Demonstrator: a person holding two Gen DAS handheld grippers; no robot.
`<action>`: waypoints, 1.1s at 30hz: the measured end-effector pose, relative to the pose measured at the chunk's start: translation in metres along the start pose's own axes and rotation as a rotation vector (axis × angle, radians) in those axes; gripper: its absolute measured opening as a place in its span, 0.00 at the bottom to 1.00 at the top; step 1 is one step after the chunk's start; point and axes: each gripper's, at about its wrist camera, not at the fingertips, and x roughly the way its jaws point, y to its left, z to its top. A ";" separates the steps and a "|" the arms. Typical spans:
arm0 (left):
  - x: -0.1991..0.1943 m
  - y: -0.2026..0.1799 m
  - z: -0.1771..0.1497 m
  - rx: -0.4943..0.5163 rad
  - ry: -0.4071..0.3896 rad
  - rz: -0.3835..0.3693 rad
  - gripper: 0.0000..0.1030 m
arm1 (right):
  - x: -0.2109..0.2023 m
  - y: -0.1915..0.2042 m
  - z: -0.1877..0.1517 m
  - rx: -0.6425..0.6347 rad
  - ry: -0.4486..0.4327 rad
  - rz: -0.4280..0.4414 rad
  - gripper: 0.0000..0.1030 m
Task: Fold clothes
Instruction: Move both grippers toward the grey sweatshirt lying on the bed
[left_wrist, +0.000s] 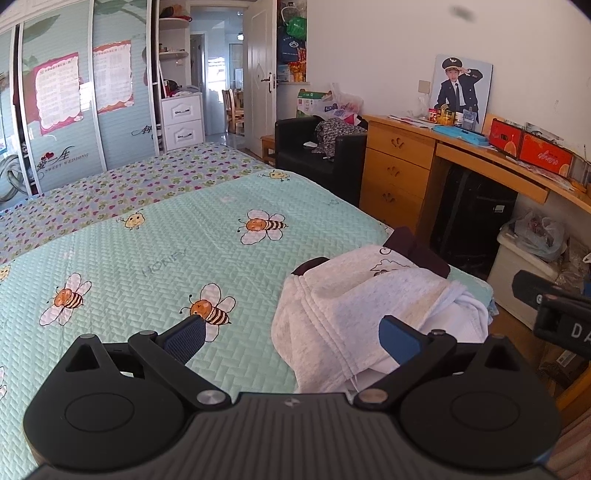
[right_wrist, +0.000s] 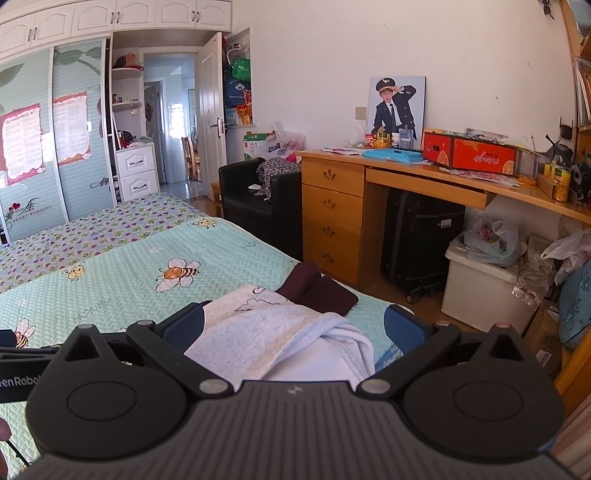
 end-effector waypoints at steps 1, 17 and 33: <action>0.002 0.000 -0.001 0.003 0.000 0.003 1.00 | 0.001 0.000 -0.001 -0.001 0.004 -0.001 0.99; 0.044 -0.013 0.004 0.029 0.081 0.043 1.00 | 0.047 0.009 -0.009 -0.057 0.110 0.017 0.99; 0.148 -0.005 0.033 0.045 0.250 -0.054 0.98 | 0.158 0.040 0.001 -0.074 0.256 -0.091 0.99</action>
